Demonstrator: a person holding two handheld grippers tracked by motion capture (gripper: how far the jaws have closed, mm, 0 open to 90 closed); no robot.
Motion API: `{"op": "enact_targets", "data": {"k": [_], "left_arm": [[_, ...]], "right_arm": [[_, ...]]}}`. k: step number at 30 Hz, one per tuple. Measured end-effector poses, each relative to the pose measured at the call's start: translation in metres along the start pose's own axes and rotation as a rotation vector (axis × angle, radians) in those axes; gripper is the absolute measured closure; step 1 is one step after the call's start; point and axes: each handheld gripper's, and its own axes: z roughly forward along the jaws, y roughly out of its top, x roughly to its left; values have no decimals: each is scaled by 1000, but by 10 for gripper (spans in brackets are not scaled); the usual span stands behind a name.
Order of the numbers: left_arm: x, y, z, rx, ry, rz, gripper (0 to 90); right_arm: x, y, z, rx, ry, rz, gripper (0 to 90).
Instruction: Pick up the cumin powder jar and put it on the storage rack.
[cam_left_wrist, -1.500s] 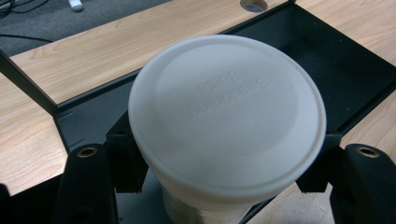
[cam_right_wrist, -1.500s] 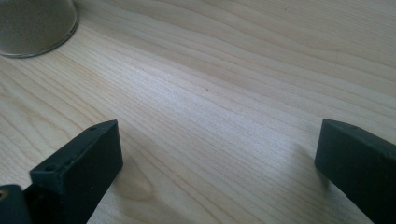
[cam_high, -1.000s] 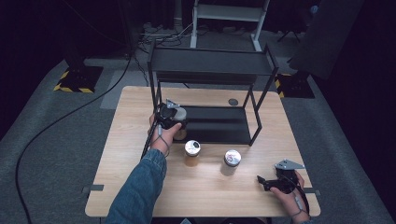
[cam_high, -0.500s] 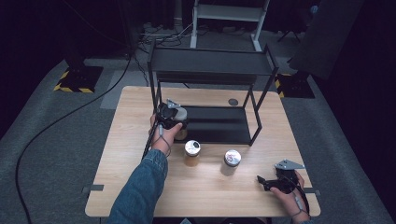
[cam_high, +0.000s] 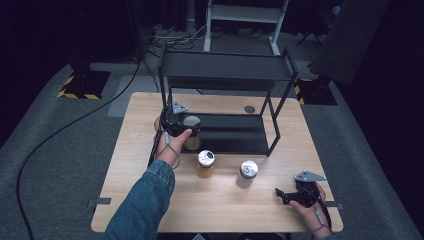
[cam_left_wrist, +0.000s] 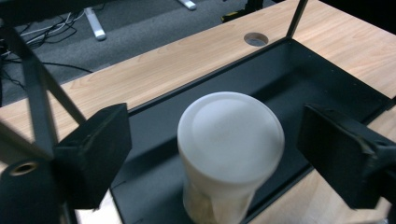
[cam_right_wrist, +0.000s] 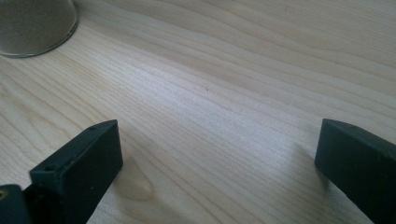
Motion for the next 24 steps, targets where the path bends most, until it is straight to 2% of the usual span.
{"op": "enact_targets", "data": {"k": [6, 9, 15, 21, 24], "left_arm": [[-5, -1, -26, -17, 7, 6, 45], [-8, -4, -41, -27, 8, 25, 39], [-13, -15, -68, -46, 12, 43, 39], [-18, -28, -88, -53, 11, 63, 39], [-18, -37, -95, -56, 10, 59, 39]], "right_arm": [[0, 0, 0, 0, 0, -2, 6], [-1, 1, 0, 1, 5, -6, 6], [-2, 1, 0, 2, 7, -9, 7], [-2, 1, 0, 1, 9, -12, 11], [-2, 1, 0, 0, 9, -11, 11]]}}
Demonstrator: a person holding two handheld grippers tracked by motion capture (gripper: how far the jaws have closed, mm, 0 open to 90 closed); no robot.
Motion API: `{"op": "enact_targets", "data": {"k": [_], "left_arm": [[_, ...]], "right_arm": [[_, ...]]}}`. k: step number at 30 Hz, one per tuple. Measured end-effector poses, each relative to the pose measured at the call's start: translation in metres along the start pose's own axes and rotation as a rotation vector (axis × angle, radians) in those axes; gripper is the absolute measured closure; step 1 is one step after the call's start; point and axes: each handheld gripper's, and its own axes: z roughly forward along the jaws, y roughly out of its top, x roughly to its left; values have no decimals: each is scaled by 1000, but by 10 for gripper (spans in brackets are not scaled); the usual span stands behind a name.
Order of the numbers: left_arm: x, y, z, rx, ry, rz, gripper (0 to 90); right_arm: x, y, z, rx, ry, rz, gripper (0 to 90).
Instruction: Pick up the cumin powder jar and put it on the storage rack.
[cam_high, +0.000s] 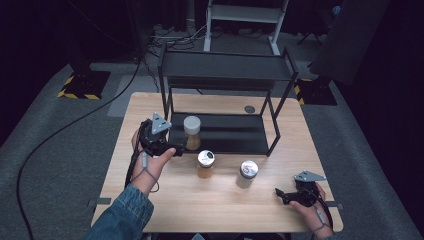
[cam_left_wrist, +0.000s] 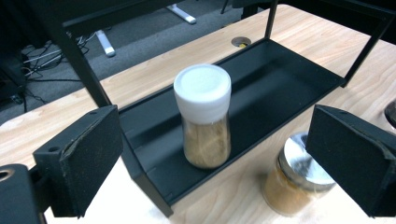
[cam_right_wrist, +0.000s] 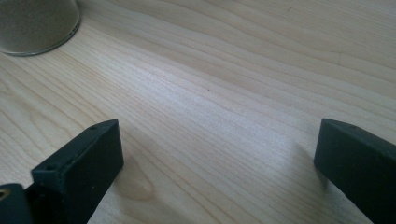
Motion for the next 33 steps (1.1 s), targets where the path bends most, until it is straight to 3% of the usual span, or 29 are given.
{"op": "enact_targets", "data": {"k": [15, 33], "left_arm": [[-6, -49, -10, 52, 12, -1, 41], [-8, -102, -4, 118, 42, -8, 48]], "right_arm": [[0, 0, 0, 0, 0, 2, 11], [0, 0, 0, 0, -1, 3, 11]]}}
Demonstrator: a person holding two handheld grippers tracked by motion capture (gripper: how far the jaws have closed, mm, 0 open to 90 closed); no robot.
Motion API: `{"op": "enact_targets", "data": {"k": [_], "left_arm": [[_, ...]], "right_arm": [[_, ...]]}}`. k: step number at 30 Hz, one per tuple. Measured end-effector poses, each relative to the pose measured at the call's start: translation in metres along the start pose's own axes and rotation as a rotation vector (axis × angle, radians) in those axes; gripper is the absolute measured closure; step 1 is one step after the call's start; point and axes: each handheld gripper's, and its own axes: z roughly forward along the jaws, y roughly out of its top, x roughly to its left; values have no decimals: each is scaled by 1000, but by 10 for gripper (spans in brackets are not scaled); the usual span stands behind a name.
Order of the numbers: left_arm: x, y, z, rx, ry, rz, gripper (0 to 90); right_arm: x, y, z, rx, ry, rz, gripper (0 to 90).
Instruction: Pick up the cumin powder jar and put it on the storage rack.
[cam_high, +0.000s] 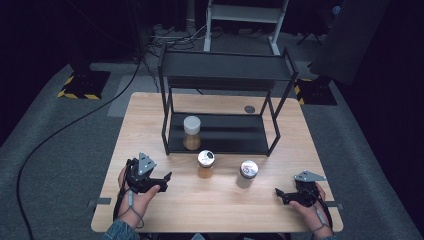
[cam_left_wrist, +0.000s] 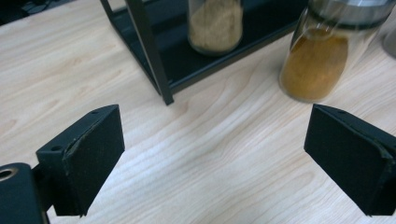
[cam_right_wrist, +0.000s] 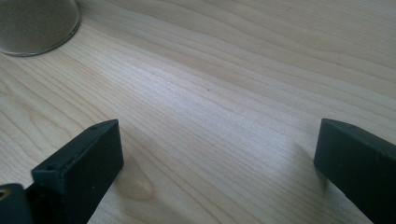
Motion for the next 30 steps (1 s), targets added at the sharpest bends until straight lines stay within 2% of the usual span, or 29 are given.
{"op": "enact_targets", "data": {"k": [15, 20, 30], "left_arm": [[2, -36, 17, 42, 17, -32, 53], [0, -42, 21, 63, 26, -33, 55], [1, -48, 30, 101, 22, -61, 62]], "right_arm": [[0, 0, 0, 0, 0, 0, 12], [0, 0, 0, 0, 0, 0, 12], [0, 0, 0, 0, 0, 0, 12]]}}
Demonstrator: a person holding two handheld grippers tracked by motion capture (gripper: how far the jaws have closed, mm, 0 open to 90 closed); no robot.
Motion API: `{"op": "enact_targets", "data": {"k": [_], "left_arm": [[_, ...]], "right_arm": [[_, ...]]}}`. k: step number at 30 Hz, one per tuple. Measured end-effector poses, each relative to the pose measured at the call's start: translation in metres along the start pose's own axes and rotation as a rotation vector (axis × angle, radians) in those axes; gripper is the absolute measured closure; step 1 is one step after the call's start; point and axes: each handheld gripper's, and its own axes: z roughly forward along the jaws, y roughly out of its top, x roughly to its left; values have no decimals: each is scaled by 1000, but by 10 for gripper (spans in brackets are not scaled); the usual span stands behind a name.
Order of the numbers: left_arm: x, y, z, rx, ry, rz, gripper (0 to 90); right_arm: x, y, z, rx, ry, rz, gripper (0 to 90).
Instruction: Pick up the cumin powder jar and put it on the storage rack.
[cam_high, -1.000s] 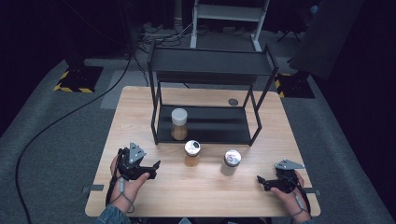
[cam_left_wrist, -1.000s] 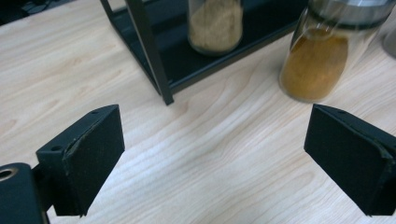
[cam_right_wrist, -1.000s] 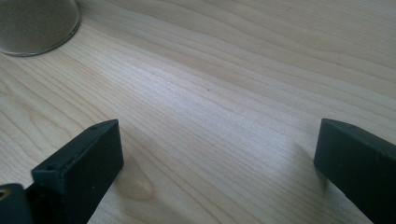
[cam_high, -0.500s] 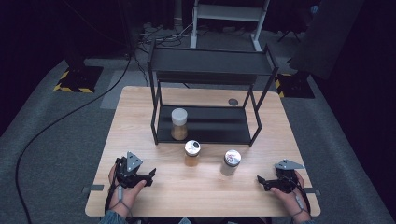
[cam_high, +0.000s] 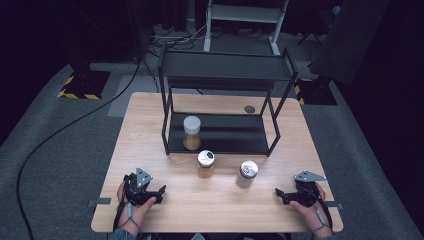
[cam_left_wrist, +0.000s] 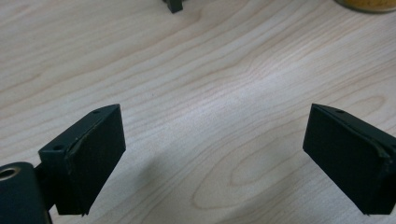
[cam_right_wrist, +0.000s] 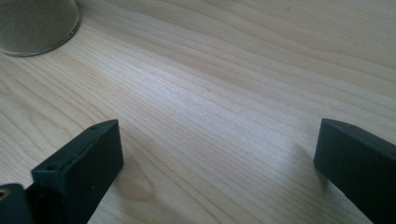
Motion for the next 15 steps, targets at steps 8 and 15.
{"op": "enact_targets", "data": {"k": [8, 15], "left_arm": [[0, 0, 3, 30, 2, -14, 51], [6, 2, 5, 50, -23, -69, 41]], "right_arm": [[0, 0, 0, 0, 0, 0, 12], [0, 0, 0, -1, 0, -2, 12]]}}
